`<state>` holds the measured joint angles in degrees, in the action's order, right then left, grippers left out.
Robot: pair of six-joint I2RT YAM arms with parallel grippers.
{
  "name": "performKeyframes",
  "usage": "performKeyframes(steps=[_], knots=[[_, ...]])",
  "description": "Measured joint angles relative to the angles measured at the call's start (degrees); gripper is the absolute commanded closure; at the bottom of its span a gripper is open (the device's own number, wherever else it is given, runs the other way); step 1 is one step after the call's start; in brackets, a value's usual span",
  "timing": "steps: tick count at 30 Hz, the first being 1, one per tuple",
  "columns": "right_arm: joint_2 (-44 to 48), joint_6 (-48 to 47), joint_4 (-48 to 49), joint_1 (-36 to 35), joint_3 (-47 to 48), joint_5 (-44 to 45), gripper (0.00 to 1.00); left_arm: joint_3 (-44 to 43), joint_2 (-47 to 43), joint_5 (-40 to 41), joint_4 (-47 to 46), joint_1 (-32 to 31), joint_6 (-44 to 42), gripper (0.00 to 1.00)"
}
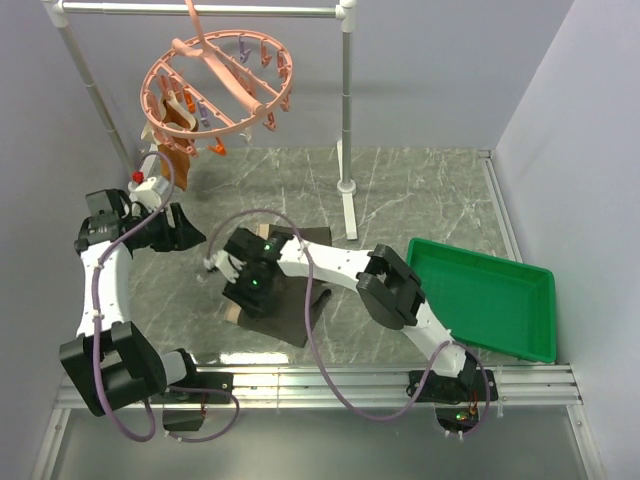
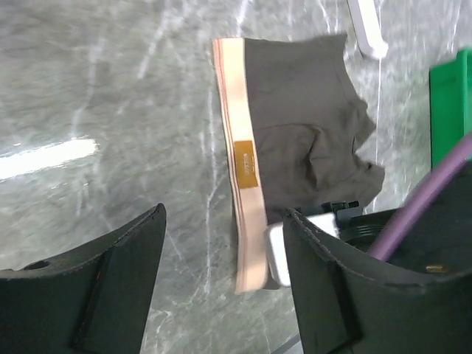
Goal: Clip the underwear to the hanger
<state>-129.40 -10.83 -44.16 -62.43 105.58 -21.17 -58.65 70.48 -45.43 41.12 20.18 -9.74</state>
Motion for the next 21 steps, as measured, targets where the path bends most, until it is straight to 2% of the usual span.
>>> performKeyframes(steps=[4,8,11,16,19,21], knots=[[-1.3,5.4,4.4,1.6,8.4,-1.3,0.42,-0.6,-0.5,-0.9,0.4,3.1,0.6,0.29],[2.8,10.9,11.2,6.7,8.5,-2.4,0.44,-0.6,-1.4,-1.9,1.9,3.7,0.4,0.3],[7.5,9.6,12.0,11.5,6.8,-0.6,0.48,-0.4,-2.6,-3.0,3.9,3.6,-0.1,0.3],[15.9,-0.1,11.1,15.7,-3.1,3.5,0.52,-0.3,-3.2,-3.8,8.0,2.8,-1.9,0.31],[19.8,-7.2,10.6,13.1,-13.5,5.8,0.52,-0.4,-2.7,-4.1,9.4,2.8,-2.8,0.31],[21.7,-11.3,9.8,9.0,-20.8,7.8,0.53,-0.3,-2.2,-4.5,9.5,3.3,-2.6,0.31]])
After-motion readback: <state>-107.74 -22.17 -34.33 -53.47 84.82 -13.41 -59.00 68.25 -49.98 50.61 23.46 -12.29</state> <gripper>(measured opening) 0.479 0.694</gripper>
